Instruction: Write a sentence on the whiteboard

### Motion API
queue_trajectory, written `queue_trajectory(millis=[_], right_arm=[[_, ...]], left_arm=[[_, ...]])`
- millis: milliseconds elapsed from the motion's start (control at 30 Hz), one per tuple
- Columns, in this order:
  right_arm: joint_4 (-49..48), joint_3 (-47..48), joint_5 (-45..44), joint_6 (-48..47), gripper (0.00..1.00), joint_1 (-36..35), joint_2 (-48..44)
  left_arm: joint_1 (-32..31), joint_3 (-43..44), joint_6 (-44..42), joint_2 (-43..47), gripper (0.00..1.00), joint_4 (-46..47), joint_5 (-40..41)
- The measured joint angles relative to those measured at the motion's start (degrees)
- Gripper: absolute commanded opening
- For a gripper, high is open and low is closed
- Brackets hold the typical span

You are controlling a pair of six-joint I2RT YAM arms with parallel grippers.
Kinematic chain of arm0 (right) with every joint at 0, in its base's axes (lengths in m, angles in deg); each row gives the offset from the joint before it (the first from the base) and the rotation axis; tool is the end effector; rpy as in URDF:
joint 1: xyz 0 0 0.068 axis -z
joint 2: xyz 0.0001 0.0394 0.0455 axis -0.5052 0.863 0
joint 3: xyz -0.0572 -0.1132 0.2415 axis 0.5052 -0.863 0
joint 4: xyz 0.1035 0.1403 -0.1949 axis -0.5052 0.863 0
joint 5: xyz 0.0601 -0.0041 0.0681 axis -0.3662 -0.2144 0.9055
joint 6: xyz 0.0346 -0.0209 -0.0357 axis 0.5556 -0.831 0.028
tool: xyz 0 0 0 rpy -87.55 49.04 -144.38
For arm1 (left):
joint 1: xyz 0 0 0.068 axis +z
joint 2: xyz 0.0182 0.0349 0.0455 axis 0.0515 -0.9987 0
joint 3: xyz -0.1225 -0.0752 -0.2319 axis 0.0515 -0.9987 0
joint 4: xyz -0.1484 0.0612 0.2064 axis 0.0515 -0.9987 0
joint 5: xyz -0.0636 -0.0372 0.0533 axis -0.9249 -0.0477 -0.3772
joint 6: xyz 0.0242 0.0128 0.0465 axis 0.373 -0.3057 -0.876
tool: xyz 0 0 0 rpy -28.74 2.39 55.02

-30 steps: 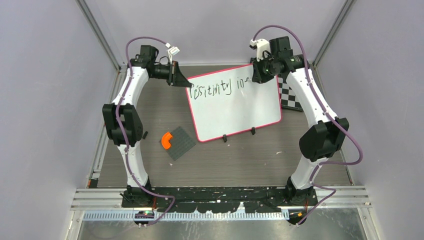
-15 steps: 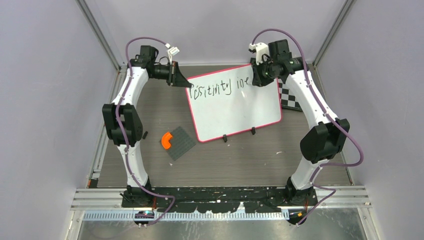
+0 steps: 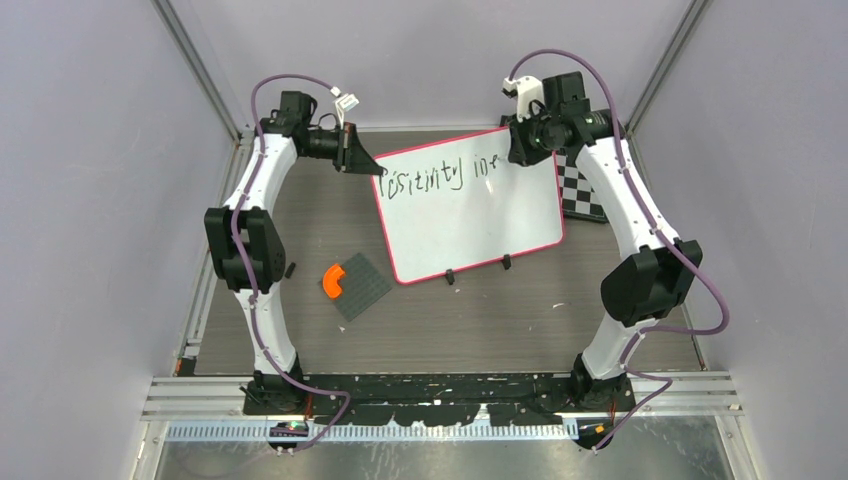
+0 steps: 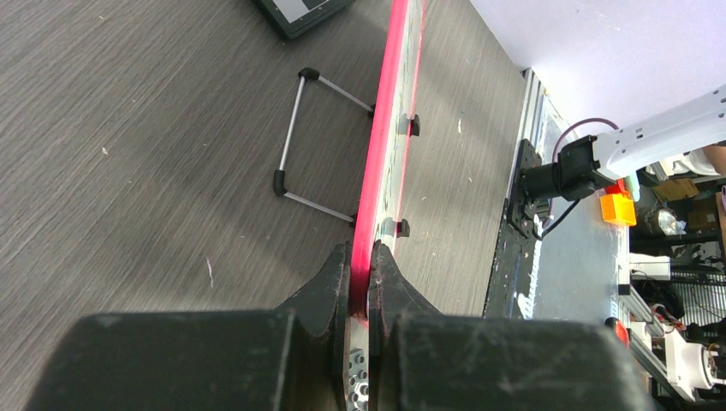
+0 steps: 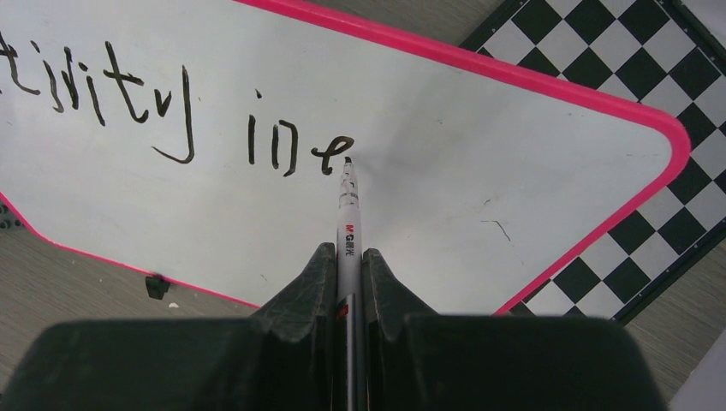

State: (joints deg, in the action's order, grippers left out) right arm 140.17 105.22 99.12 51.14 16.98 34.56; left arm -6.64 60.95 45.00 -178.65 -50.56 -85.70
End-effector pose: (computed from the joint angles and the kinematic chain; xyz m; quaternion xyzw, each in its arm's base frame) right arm 0.3716 0.0965 0.3834 -0.2655 0.8778 0.0986 0.3864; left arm 0.4369 -0.0610 0.3077 0.2640 0.7707 -0.5087 0.2784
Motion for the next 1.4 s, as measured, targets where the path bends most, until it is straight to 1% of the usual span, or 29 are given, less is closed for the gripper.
queue_trajectory(millis=[400,733,933,1233,1400], right_arm=[[-0.3,1.0,-1.3,0.0,0.00,0.0,0.3],[-0.4,-3.1,-1.4,0.0,0.00,0.0,-0.3],[-0.4,-3.3,-1.9,0.0,0.00,0.0,-0.6],[-0.5,1.8,-3.0,0.0,0.00,0.3,1.2],[-0.3,2.4,-3.0,0.0,0.00,0.4,1.5]], left_arm=[[0.0,-0.1,0.0,0.0,0.00,0.2,0.0],[0.0,-0.4,0.2,0.0,0.00,0.3,0.1],[0.0,-0.5,0.2,0.0,0.00,0.6,0.0],[0.0,-0.7,0.2,0.2,0.00,0.8,0.0],[0.0,-0.7,0.2,0.2,0.00,0.8,0.0]])
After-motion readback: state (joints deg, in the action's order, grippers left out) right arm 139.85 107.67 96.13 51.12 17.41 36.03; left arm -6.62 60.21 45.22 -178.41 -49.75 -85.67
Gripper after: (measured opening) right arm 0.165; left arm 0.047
